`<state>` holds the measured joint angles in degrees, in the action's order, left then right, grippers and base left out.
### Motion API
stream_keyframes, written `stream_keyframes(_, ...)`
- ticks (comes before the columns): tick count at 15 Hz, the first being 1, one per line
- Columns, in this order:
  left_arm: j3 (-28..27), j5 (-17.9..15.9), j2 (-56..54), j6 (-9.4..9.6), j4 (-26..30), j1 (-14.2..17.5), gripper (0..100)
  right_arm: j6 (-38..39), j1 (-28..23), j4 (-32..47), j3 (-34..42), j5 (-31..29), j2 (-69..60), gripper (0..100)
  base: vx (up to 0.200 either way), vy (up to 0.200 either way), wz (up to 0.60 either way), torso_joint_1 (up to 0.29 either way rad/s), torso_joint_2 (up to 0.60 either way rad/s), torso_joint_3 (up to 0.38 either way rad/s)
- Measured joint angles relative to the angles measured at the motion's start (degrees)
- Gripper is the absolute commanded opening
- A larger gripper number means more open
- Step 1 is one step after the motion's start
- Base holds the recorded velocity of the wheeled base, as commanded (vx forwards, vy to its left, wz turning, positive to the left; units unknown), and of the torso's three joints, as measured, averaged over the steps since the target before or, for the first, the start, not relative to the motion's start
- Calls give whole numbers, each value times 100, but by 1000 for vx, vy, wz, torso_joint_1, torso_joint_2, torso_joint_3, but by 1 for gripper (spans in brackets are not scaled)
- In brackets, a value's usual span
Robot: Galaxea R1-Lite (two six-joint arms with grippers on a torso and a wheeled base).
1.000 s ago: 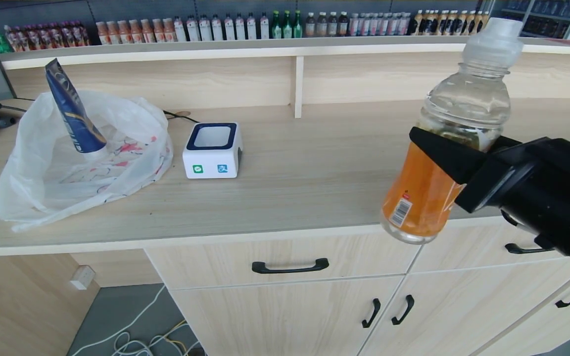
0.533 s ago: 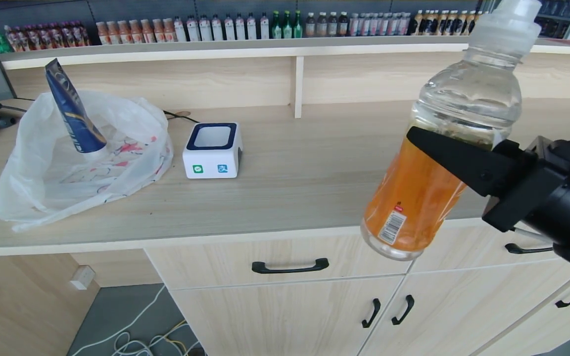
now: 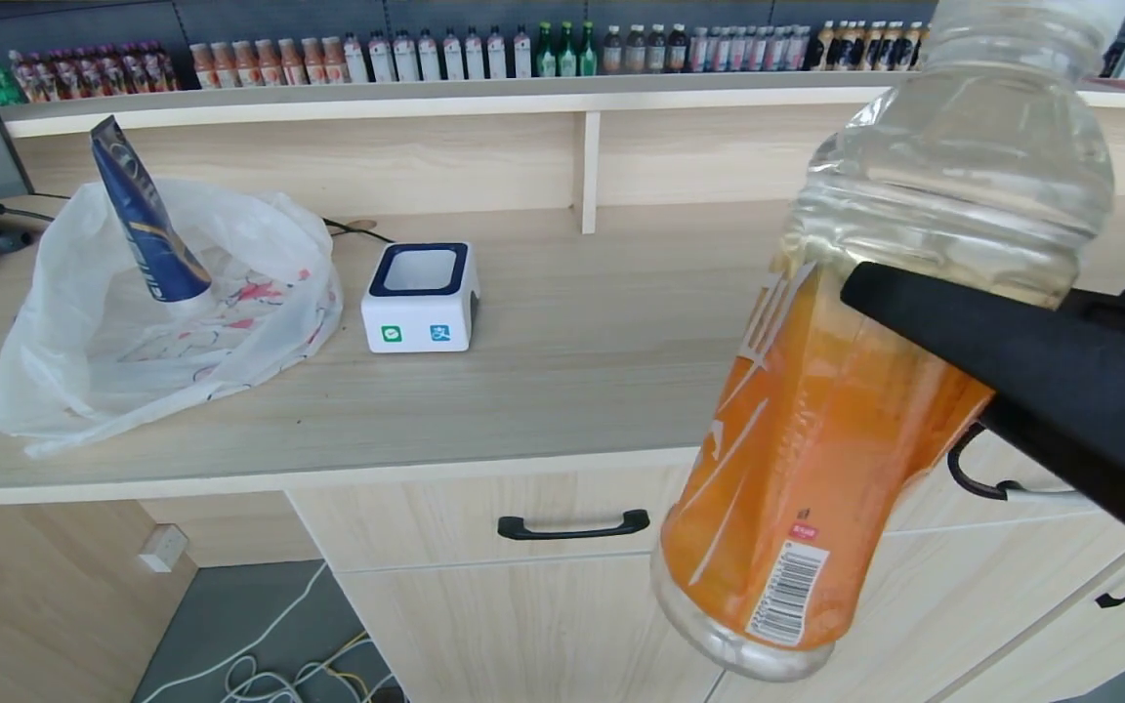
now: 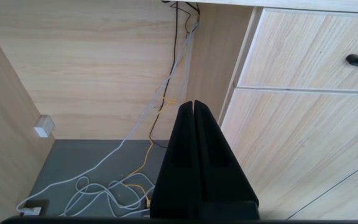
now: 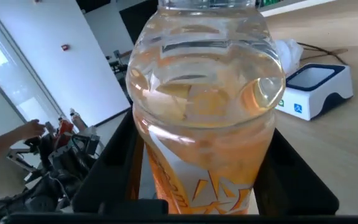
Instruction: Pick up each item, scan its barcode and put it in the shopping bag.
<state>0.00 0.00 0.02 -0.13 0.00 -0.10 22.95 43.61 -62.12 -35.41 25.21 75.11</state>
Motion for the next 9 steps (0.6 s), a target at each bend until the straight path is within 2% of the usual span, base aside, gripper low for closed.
stream_keyframes(3, 0, 0, 0, -2, 0, 0, 0, 332, 57, -88, -11, 517, 0, 0, 0, 0, 0, 0, 0, 0)
stream_keyframes(5, 0, 0, 0, -2, 0, 0, 0, 1022, 63, -94, -227, 574, 13, 0, 0, 0, 0, 0, 0, 0)
stream_keyframes(9, 0, 0, 0, -2, 0, 0, 0, 1268, 62, -101, -700, 733, 238, 0, 0, 0, 0, 0, 0, 0)
